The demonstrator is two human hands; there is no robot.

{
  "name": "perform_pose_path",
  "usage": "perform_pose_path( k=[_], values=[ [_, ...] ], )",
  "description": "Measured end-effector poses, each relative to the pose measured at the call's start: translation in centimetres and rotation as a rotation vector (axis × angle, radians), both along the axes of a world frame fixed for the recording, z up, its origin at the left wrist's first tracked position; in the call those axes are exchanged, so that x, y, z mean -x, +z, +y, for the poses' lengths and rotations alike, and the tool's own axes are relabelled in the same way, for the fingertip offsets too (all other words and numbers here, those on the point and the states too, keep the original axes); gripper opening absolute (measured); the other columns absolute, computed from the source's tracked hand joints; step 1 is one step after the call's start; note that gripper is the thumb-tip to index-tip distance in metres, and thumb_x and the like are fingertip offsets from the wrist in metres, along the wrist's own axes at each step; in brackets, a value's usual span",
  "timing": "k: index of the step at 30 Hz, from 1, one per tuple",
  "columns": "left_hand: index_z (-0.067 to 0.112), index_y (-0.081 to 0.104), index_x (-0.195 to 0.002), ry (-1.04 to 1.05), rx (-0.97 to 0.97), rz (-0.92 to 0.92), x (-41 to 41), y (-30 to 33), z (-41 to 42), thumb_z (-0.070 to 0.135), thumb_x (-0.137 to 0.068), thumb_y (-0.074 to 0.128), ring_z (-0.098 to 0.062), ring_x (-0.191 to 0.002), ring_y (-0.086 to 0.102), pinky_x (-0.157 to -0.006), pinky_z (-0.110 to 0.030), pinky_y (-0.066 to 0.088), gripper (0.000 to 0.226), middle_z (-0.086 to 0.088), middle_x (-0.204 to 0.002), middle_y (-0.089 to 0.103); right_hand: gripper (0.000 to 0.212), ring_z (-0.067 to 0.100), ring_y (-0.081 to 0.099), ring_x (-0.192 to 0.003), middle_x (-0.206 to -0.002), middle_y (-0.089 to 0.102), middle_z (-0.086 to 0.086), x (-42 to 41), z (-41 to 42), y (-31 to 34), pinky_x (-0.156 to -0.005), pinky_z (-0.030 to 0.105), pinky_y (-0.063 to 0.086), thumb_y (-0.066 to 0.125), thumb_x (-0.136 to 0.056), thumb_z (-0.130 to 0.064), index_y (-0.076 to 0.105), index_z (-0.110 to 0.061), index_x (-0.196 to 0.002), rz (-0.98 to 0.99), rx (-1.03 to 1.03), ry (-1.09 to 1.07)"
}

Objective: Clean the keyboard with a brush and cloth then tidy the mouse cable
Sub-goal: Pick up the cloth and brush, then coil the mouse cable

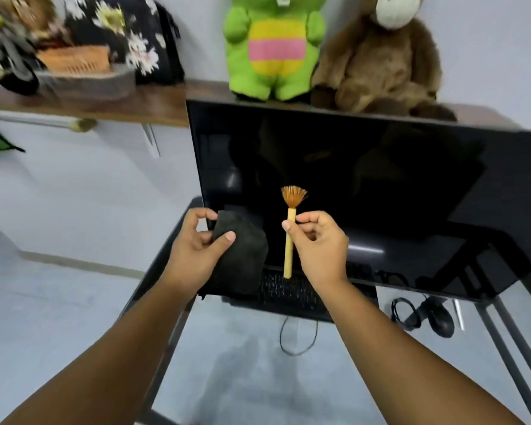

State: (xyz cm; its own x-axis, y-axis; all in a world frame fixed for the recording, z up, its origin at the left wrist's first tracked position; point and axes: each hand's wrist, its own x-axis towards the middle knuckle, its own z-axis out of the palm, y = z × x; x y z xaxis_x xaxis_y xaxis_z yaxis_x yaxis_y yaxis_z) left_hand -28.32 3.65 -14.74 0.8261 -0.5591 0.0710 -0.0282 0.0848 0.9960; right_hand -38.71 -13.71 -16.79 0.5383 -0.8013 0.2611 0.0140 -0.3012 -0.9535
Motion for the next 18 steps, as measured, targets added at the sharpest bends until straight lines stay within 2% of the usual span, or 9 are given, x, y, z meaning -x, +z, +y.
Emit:
perform_pose_path(
  k=[4,7,10,13,15,18],
  values=[
    [0.030,0.047,-0.115,-0.032,0.119,-0.108,-2.1,5.2,0.0,0.007,-0.092,0.061,-0.032,-0.087,0.072,-0.072,-0.043,0.059,0.035,-0.016,-0.093,0.074,0.020,0.003,0.064,-0.063,-0.067,0.067,-0.004,-2.5,-0.2,4.6,-0.058,0.014,0.049,0.082,-0.078,-0.025,0.063,-0.018,-0.080,-0.130,0.059,-0.023],
    [0.031,0.054,-0.118,-0.052,0.191,-0.212,-4.7,8.9,-0.1,0.006,-0.093,0.058,-0.030,-0.089,0.072,-0.074,-0.042,0.059,0.036,-0.015,-0.096,0.074,0.022,0.018,0.067,-0.064,-0.066,0.067,0.000,-4.8,-0.4,8.2,-0.059,0.029,0.054,0.082,-0.077,-0.024,0.061,-0.016,-0.075,-0.263,0.107,-0.048],
    [0.020,0.066,-0.106,-0.015,0.212,-0.398,-7.7,12.5,-0.3,0.004,-0.094,0.056,-0.016,-0.097,0.068,-0.082,-0.029,0.054,0.023,0.000,-0.100,0.073,0.021,0.026,0.069,-0.068,-0.069,0.070,0.004,-7.1,-0.8,11.9,-0.066,0.045,0.058,0.081,-0.079,-0.022,0.062,-0.015,-0.077,-0.374,0.122,-0.038],
    [0.017,0.071,-0.101,0.017,0.212,-0.482,-10.9,15.8,-0.5,0.006,-0.095,0.054,-0.006,-0.099,0.065,-0.085,-0.018,0.049,0.021,0.009,-0.101,0.073,0.019,0.027,0.069,-0.069,-0.070,0.070,0.003,-9.6,-1.4,15.4,-0.066,0.051,0.057,0.080,-0.079,-0.023,0.062,-0.020,-0.075,-0.442,0.170,-0.028],
    [0.020,0.071,-0.105,0.022,0.216,-0.493,-13.0,17.7,-0.7,0.007,-0.095,0.055,-0.006,-0.103,0.065,-0.087,-0.020,0.050,0.023,0.010,-0.106,0.072,0.019,0.026,0.070,-0.069,-0.070,0.070,0.004,-11.6,-2.0,17.7,-0.066,0.051,0.057,0.080,-0.080,-0.026,0.062,-0.024,-0.073,-0.468,0.200,-0.028],
    [0.029,0.072,-0.108,-0.022,0.228,-0.436,-16.6,20.0,-0.8,0.008,-0.087,0.067,-0.015,-0.108,0.065,-0.089,-0.033,0.053,0.030,0.003,-0.115,0.070,0.019,0.024,0.071,-0.068,-0.068,0.070,0.003,-14.9,-2.9,20.8,-0.065,0.050,0.058,0.077,-0.077,-0.036,0.061,-0.027,-0.075,-0.460,0.248,-0.033]
  ],
)
